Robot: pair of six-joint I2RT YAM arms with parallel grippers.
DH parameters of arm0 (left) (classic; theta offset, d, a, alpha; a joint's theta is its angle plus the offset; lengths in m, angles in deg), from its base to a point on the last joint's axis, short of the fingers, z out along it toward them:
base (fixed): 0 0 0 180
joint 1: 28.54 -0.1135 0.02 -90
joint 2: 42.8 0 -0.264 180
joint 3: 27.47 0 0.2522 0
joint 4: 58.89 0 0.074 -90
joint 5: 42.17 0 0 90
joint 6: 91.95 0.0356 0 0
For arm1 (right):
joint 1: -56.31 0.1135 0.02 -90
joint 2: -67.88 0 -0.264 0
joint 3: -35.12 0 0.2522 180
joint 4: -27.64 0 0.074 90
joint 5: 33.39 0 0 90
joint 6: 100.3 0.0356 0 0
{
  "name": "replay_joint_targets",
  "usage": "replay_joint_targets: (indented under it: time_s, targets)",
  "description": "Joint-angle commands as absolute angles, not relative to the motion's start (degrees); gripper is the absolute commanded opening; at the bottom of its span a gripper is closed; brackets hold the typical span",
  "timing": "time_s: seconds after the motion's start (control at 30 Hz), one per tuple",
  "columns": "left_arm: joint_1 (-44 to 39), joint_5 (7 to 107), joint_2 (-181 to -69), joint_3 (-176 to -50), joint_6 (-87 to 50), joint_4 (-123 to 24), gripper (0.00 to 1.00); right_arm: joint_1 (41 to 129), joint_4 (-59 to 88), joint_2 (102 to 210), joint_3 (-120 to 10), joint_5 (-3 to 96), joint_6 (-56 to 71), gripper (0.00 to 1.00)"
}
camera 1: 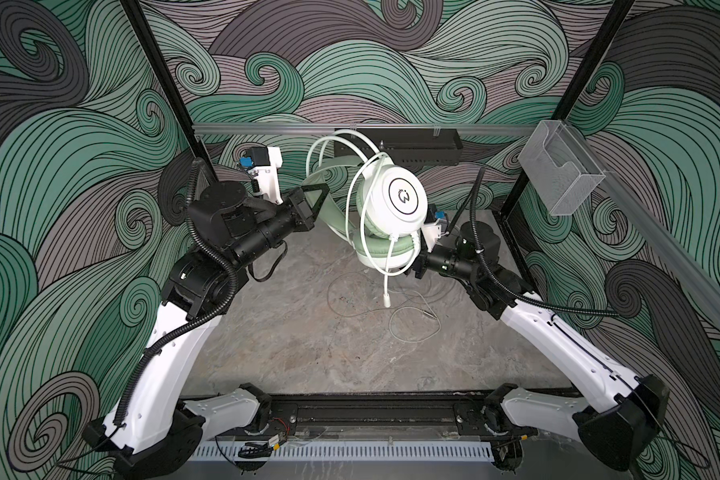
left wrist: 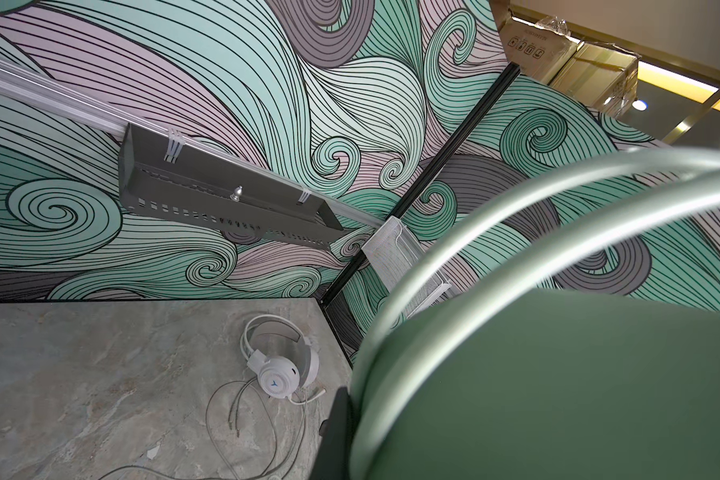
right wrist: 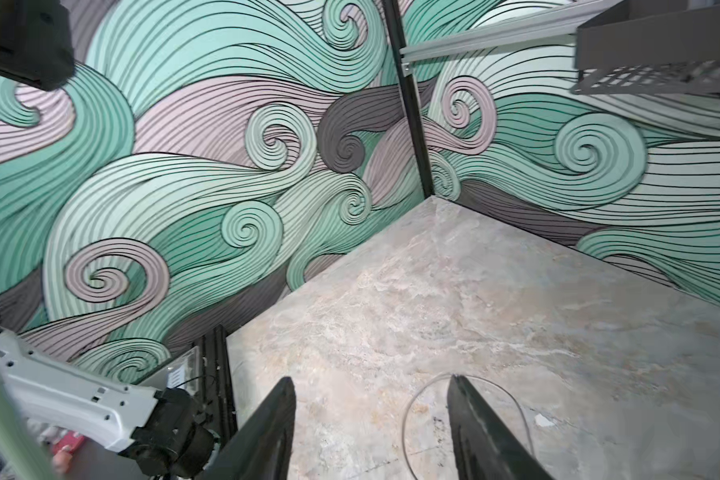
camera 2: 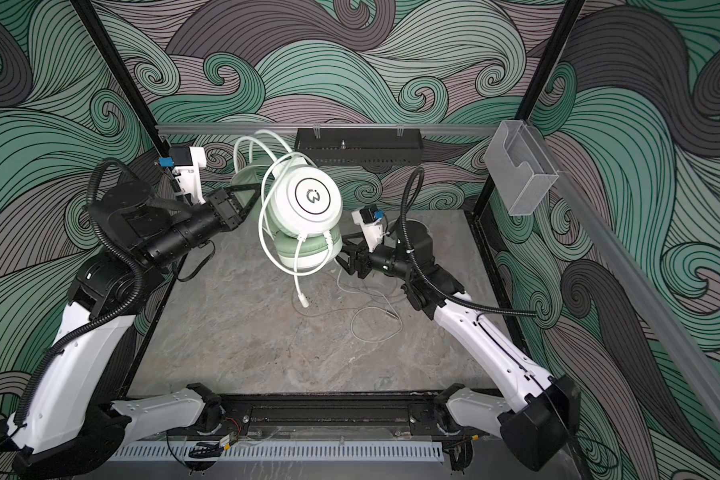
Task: Wrap the headphones
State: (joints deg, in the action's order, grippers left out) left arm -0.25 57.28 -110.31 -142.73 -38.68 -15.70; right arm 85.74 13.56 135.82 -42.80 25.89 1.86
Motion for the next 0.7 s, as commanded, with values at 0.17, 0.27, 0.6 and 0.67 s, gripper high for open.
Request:
replay_joint_targets:
  time_s: [0.17, 0.27, 0.6, 0.67]
  targets:
    - [0.0, 57.0, -110.7, -146.3, -41.1, -16.2, 0.0, 81.6, 1.7, 128.7, -43.3, 28.4, -8.3, 0.88]
    - [-0.1, 57.2, -110.9, -146.6, -41.4, -16.6, 0.0, 81.8, -1.2, 126.8, -42.4, 27.5, -11.4, 0.9]
    - [-0.1, 57.7, -111.3, -147.7, -42.3, -16.4, 0.0, 83.7, 1.0, 127.9, -39.7, 23.3, -11.0, 0.96]
    - [-0.1, 57.6, -111.2, -147.9, -42.4, -16.3, 0.0, 84.1, 2.8, 129.3, -39.5, 22.7, -10.3, 0.96]
